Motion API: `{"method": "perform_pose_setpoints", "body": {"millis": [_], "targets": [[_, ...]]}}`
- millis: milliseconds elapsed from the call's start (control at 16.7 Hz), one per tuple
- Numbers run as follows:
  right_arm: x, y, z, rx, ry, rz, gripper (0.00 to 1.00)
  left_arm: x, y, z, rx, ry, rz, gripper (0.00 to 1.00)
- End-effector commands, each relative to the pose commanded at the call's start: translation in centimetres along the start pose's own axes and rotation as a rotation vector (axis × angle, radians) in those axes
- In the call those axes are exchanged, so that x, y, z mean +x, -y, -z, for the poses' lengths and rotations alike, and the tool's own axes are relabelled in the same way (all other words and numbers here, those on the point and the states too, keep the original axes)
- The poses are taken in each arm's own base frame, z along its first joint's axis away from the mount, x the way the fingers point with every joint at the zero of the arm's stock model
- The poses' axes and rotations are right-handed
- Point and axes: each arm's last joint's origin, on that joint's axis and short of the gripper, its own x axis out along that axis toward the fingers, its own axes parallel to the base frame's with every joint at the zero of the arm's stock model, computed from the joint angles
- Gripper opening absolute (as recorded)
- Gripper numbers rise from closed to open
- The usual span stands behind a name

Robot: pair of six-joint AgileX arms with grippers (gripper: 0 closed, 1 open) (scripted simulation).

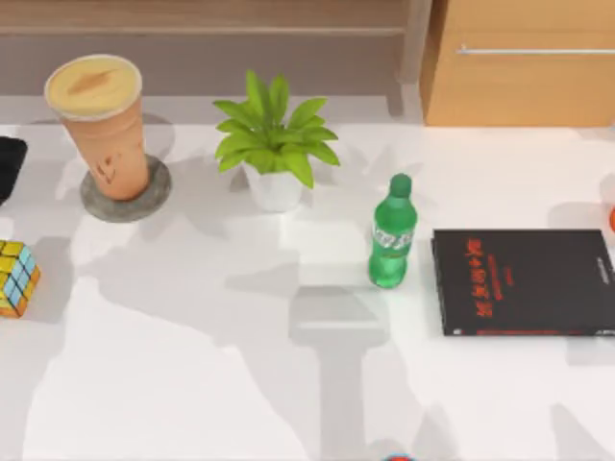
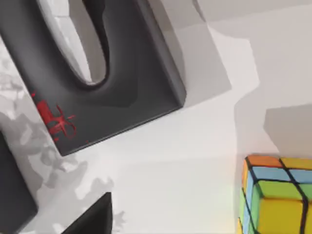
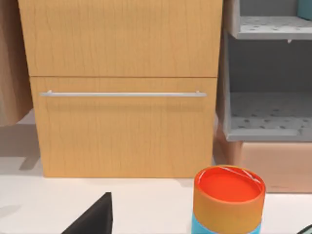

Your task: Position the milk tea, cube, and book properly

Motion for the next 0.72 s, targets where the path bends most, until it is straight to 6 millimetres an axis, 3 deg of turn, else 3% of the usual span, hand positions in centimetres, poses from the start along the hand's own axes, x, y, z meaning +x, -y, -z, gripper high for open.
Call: {"method": "perform_pose_setpoints", "body": {"millis": [300,720], "targets": [[0.0,0.0,0.0,0.000,0.000,0.000,1.00,-0.1,1.5,1.7,0.024,-0.170,0.119,1.00],[0.0,0.0,0.0,0.000,0.000,0.000,1.00,0.4,1.6,1.9,0.024,-0.178,0.124,1.00]]}}
